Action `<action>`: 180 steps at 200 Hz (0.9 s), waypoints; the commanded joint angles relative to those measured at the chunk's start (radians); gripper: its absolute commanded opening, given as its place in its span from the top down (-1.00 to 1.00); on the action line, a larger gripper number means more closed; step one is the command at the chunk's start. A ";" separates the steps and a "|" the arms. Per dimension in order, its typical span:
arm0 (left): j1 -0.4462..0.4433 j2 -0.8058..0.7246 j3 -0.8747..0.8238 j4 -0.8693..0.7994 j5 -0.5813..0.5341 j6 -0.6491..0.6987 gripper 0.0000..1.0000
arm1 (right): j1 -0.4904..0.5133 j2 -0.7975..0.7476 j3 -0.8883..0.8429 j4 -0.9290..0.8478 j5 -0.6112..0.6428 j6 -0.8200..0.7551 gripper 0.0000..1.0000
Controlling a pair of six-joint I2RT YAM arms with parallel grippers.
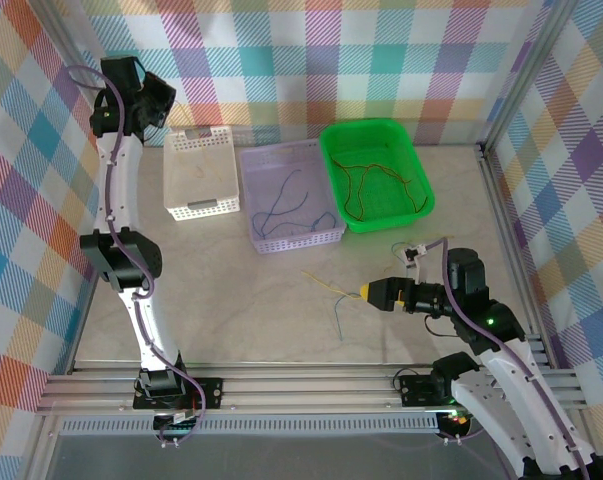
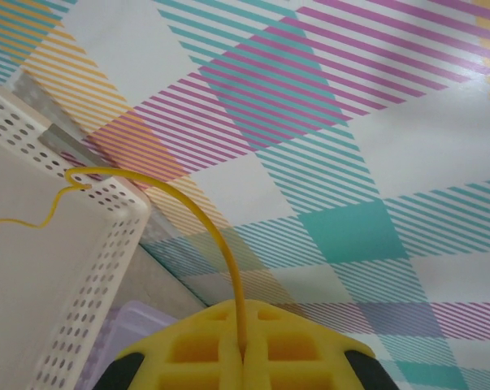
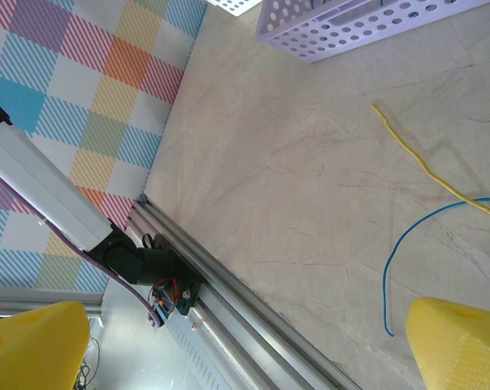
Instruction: Untangle the cables
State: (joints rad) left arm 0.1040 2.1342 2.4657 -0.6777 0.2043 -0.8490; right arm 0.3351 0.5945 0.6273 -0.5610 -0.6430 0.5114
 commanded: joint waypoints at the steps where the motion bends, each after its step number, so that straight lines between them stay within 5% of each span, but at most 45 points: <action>1: 0.014 0.054 0.023 0.018 -0.032 -0.003 1.00 | 0.010 0.004 0.016 0.024 -0.008 -0.013 -0.99; 157: -0.100 0.265 -0.010 -0.105 -0.213 0.194 1.00 | 0.018 0.026 -0.010 0.018 0.049 0.003 -0.97; 180: -0.107 0.292 -0.010 -0.120 -0.223 0.207 0.88 | 0.019 0.022 -0.010 0.008 0.048 0.005 -0.97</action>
State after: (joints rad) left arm 0.0006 2.3787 2.4615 -0.7547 0.0223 -0.6830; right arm 0.3477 0.6312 0.6270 -0.5606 -0.5980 0.5125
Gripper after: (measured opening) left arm 0.054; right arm 0.985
